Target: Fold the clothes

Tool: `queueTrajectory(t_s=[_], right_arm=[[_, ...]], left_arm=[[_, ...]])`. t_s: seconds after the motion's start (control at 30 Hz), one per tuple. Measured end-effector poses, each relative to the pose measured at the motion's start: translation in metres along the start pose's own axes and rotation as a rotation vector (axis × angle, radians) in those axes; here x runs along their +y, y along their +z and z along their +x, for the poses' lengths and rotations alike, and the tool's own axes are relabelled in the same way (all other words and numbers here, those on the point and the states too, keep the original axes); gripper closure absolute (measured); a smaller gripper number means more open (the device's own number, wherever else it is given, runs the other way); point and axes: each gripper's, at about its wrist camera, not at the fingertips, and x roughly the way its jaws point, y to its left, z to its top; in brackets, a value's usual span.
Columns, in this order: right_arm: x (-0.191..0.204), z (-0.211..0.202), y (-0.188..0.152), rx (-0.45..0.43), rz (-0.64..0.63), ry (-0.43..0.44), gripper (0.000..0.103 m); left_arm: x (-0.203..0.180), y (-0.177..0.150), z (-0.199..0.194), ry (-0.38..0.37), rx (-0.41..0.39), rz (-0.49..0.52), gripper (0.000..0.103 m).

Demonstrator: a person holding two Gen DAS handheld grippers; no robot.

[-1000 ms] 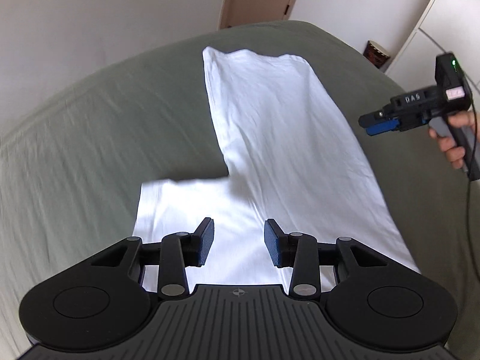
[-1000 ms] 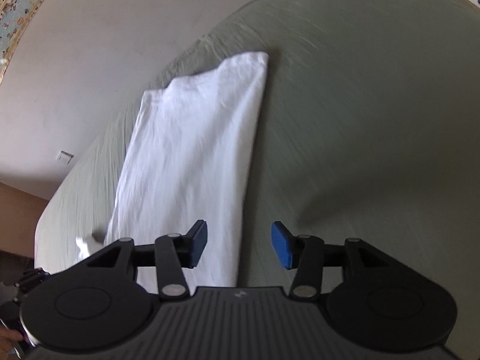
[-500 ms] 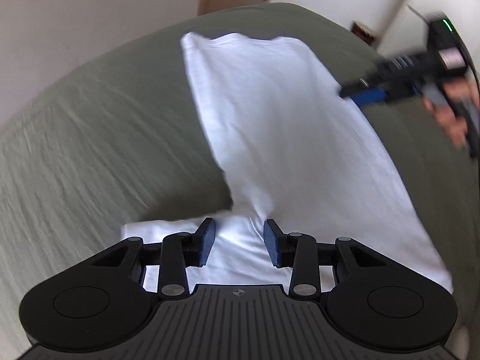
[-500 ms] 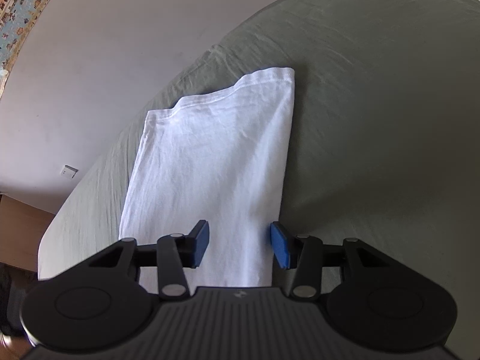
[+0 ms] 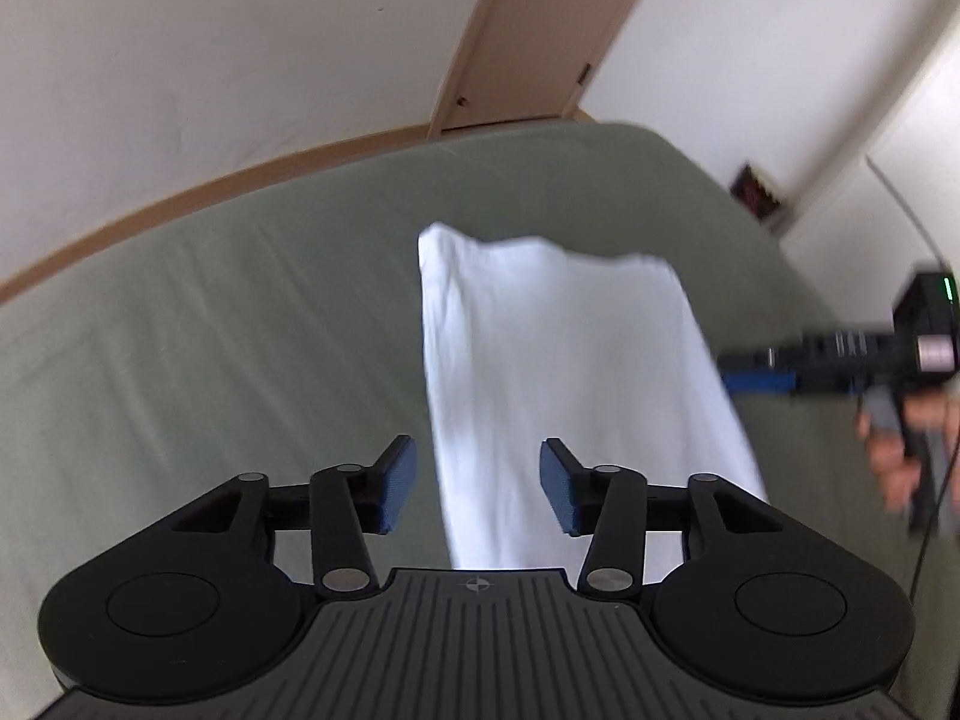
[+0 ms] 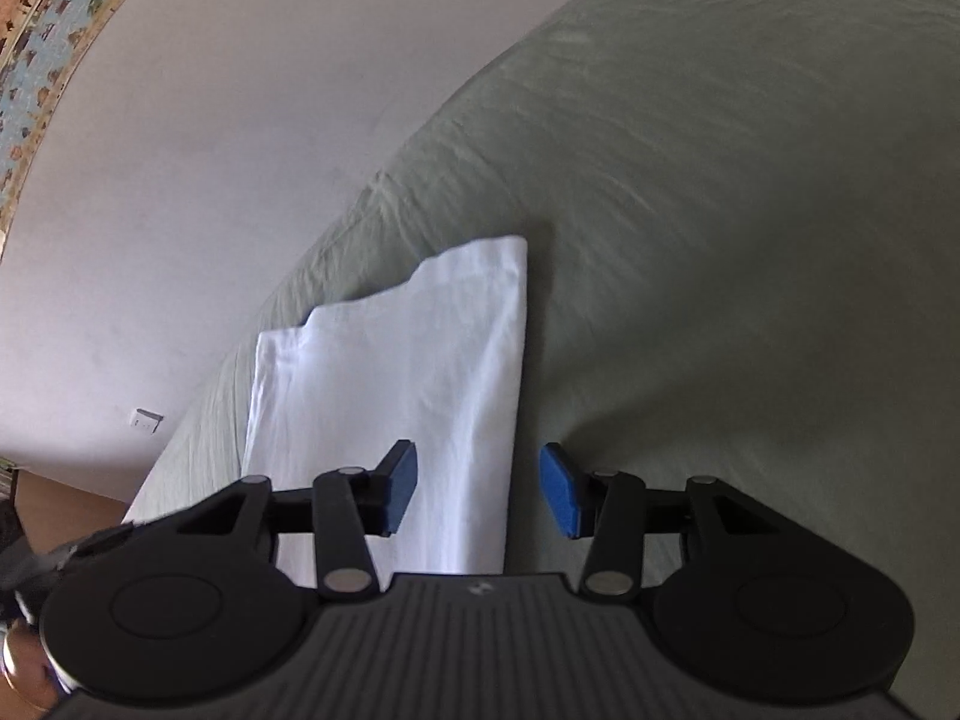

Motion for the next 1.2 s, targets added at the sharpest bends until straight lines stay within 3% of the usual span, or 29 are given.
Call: queueTrajectory(t_s=[0.17, 0.3, 0.37, 0.4, 0.47, 0.5, 0.53, 0.77, 0.9, 0.97, 1.0, 1.03, 1.2], right_arm=[[-0.003, 0.008, 0.014, -0.009, 0.028, 0.001, 0.055], [-0.009, 0.017, 0.028, -0.017, 0.087, 0.021, 0.055], [-0.01, 0.022, 0.033, -0.019, 0.113, 0.017, 0.069], [-0.01, 0.022, 0.035, -0.02, 0.116, 0.014, 0.089], [-0.011, 0.021, 0.035, -0.024, 0.108, 0.003, 0.096], [-0.011, 0.02, 0.035, -0.026, 0.104, -0.002, 0.101], [-0.011, 0.02, 0.035, -0.029, 0.099, -0.008, 0.101], [-0.008, 0.019, 0.033, -0.05, 0.066, -0.065, 0.101], [0.0, 0.013, 0.032, -0.054, 0.042, -0.103, 0.097], [0.007, 0.001, 0.033, -0.076, 0.006, -0.137, 0.08], [0.01, -0.007, 0.033, -0.091, -0.007, -0.147, 0.066], [0.011, -0.014, 0.031, -0.105, -0.016, -0.152, 0.062], [0.019, -0.05, 0.02, -0.124, -0.081, -0.152, 0.062]], left_arm=[[0.011, 0.028, 0.04, 0.061, 0.004, -0.073, 0.058], [0.018, 0.04, 0.057, 0.038, -0.024, -0.146, 0.058], [0.016, 0.045, 0.065, 0.041, -0.036, -0.166, 0.058], [0.015, 0.046, 0.067, 0.045, -0.038, -0.166, 0.058], [0.01, 0.048, 0.07, 0.066, -0.058, -0.141, 0.064], [0.007, 0.049, 0.071, 0.074, -0.066, -0.128, 0.072], [0.005, 0.052, 0.075, 0.075, -0.065, -0.115, 0.089], [-0.011, 0.054, 0.096, 0.145, -0.101, -0.038, 0.093], [-0.011, 0.053, 0.088, 0.148, -0.096, -0.064, 0.09], [-0.011, 0.057, 0.078, 0.138, -0.077, -0.074, 0.076], [-0.011, 0.059, 0.074, 0.138, -0.077, -0.07, 0.071], [-0.01, 0.06, 0.07, 0.138, -0.077, -0.066, 0.071], [-0.02, 0.053, 0.037, 0.161, -0.012, 0.005, 0.066]])
